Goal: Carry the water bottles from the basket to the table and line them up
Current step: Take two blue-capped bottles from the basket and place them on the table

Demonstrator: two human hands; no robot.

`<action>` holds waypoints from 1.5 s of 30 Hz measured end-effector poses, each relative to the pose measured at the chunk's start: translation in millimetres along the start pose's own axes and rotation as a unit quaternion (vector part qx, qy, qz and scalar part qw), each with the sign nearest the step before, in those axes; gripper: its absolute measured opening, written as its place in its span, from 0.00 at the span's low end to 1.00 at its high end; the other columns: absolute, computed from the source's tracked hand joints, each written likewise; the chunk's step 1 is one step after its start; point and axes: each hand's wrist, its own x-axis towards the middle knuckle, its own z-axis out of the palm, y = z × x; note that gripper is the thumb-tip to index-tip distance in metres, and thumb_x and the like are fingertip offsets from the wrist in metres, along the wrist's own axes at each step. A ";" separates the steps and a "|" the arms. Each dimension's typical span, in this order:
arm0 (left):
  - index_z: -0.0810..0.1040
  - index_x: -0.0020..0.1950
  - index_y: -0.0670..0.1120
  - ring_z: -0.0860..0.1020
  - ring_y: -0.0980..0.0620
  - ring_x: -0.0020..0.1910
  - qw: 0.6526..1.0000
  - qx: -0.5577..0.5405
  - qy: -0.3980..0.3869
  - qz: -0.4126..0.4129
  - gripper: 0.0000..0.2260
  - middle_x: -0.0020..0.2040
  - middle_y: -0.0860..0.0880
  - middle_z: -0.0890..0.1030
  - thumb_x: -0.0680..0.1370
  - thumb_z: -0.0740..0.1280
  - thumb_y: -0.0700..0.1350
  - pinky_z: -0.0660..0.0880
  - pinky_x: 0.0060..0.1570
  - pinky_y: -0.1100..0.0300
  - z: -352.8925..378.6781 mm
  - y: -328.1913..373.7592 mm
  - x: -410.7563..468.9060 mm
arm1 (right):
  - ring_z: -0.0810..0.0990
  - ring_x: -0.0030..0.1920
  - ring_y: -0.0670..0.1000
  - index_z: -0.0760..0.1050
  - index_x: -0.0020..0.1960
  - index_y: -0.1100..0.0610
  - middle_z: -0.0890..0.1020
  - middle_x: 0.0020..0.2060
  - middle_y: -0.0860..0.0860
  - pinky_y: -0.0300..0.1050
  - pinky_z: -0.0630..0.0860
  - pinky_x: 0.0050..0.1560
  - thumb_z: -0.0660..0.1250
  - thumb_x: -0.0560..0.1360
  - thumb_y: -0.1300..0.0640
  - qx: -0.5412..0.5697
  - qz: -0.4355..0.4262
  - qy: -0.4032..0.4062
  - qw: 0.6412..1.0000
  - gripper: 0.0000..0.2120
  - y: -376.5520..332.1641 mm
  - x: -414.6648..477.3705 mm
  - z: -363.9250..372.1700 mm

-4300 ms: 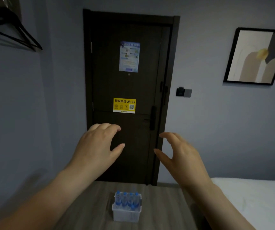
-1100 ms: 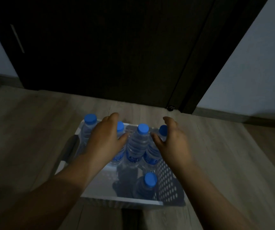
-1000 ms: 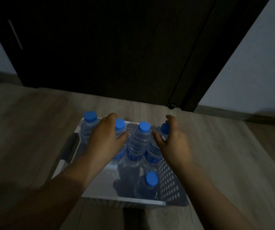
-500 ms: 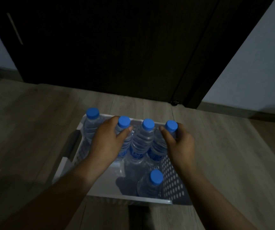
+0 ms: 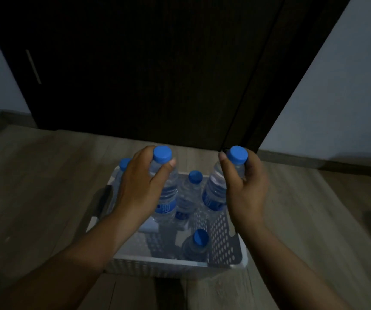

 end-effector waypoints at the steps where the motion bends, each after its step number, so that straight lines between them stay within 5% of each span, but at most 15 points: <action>1: 0.74 0.53 0.49 0.76 0.57 0.44 1.000 -0.001 0.006 0.023 0.08 0.46 0.51 0.77 0.77 0.63 0.52 0.70 0.43 0.63 -3.9 10.1 -0.1 | 0.79 0.42 0.43 0.75 0.51 0.54 0.78 0.40 0.45 0.30 0.73 0.41 0.67 0.76 0.51 0.003 -0.012 0.009 1.000 0.08 -10.0 2.5 -3.0; 10: 0.75 0.49 0.45 0.77 0.52 0.39 0.979 -0.128 0.039 0.155 0.07 0.40 0.47 0.77 0.78 0.63 0.48 0.76 0.37 0.65 -46.5 129.5 -7.9 | 0.75 0.36 0.36 0.73 0.48 0.57 0.74 0.34 0.42 0.25 0.69 0.36 0.64 0.77 0.54 0.039 -0.125 0.065 0.989 0.06 -123.3 18.7 -38.8; 16: 0.76 0.50 0.50 0.81 0.56 0.43 0.971 -0.181 0.022 0.153 0.13 0.44 0.51 0.81 0.74 0.62 0.57 0.77 0.39 0.69 -76.8 183.9 -7.0 | 0.78 0.36 0.49 0.74 0.46 0.51 0.77 0.37 0.51 0.45 0.77 0.36 0.64 0.74 0.45 0.091 -0.106 0.078 0.987 0.10 -190.8 34.4 -68.2; 21: 0.77 0.48 0.47 0.81 0.58 0.38 0.969 -0.180 0.013 0.167 0.13 0.41 0.49 0.81 0.74 0.62 0.56 0.75 0.34 0.72 -96.0 221.1 14.4 | 0.79 0.34 0.46 0.76 0.46 0.54 0.79 0.35 0.49 0.34 0.75 0.34 0.65 0.74 0.45 0.099 -0.129 0.042 0.986 0.12 -232.0 63.5 -83.7; 30: 0.76 0.47 0.46 0.81 0.54 0.38 0.970 -0.170 -0.005 0.175 0.11 0.40 0.47 0.81 0.77 0.63 0.53 0.76 0.34 0.70 -126.9 310.8 88.1 | 0.80 0.35 0.46 0.77 0.45 0.55 0.80 0.35 0.52 0.34 0.77 0.35 0.64 0.73 0.46 0.096 -0.097 0.048 0.989 0.12 -295.4 154.2 -100.0; 35: 0.76 0.46 0.46 0.81 0.55 0.37 0.979 -0.144 -0.008 0.142 0.11 0.40 0.49 0.81 0.75 0.64 0.54 0.75 0.34 0.71 -159.7 408.1 144.0 | 0.80 0.35 0.46 0.77 0.45 0.56 0.80 0.35 0.52 0.34 0.77 0.36 0.65 0.73 0.47 0.100 -0.046 0.043 0.993 0.12 -377.6 229.1 -126.0; 45: 0.76 0.46 0.45 0.81 0.53 0.36 0.966 -0.179 -0.029 0.184 0.12 0.40 0.45 0.81 0.73 0.63 0.53 0.77 0.34 0.70 -241.3 684.5 233.8 | 0.78 0.31 0.46 0.78 0.43 0.59 0.79 0.33 0.54 0.31 0.74 0.32 0.66 0.73 0.48 0.088 -0.093 0.079 0.989 0.14 -621.4 382.9 -230.0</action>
